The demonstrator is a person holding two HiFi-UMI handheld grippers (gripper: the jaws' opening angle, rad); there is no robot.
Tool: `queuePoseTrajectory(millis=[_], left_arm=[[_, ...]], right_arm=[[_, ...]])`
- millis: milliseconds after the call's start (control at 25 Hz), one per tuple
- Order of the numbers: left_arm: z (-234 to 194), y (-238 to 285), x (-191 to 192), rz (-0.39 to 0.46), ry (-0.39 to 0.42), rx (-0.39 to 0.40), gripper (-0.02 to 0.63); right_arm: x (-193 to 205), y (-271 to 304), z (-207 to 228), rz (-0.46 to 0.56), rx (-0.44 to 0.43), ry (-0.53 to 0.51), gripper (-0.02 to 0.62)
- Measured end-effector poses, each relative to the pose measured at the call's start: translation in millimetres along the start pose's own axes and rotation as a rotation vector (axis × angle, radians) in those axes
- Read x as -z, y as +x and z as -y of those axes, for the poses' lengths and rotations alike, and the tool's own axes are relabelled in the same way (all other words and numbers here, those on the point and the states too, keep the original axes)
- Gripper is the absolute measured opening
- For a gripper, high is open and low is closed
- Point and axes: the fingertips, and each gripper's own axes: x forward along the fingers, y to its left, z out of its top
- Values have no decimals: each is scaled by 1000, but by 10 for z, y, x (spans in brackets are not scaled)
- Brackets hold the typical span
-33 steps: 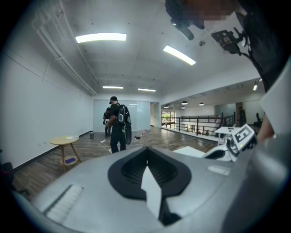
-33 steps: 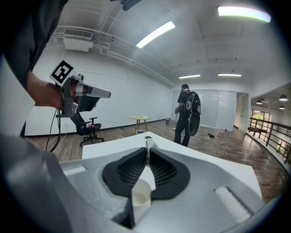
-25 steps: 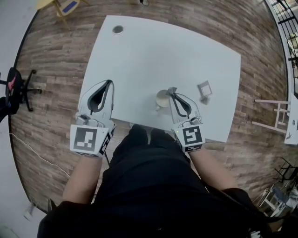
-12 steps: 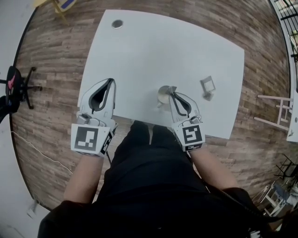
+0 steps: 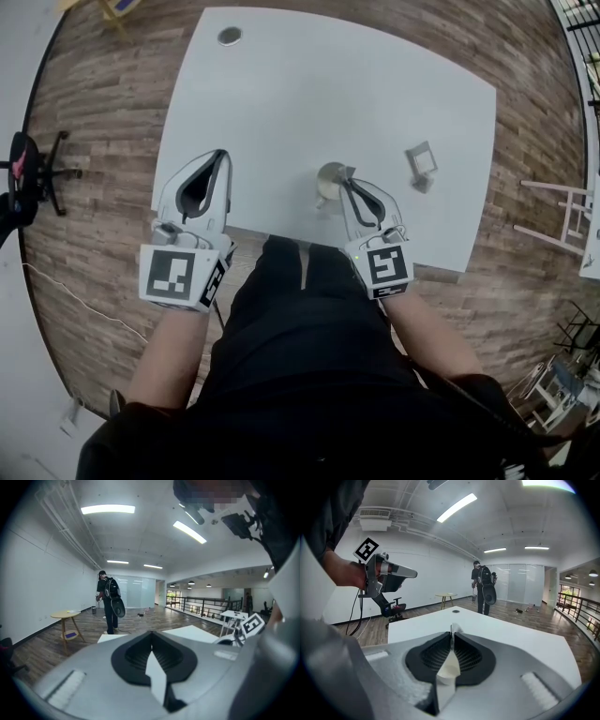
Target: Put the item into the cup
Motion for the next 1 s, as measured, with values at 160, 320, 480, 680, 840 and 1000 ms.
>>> queuePoseTrajectory(millis=[160, 320, 480, 680, 840, 1000], left_arm=[[-12, 14, 49, -13, -9, 4, -5], [-18, 32, 82, -23, -18, 4, -5], [-53, 46, 116, -32, -27, 6, -5], [-54, 89, 166, -47, -35, 11, -5], [-67, 100, 186, -58, -36, 13, -5], [-51, 116, 222, -69, -43, 20, -5]], right_arm=[[28, 31, -36, -10, -4, 8, 31], [83, 34, -54, -23, -8, 21, 31], [116, 78, -75, -34, -8, 28, 31], [171, 112, -79, -46, -12, 36, 31], [200, 145, -99, -56, -17, 47, 31], [233, 165, -122, -66, -27, 47, 31]])
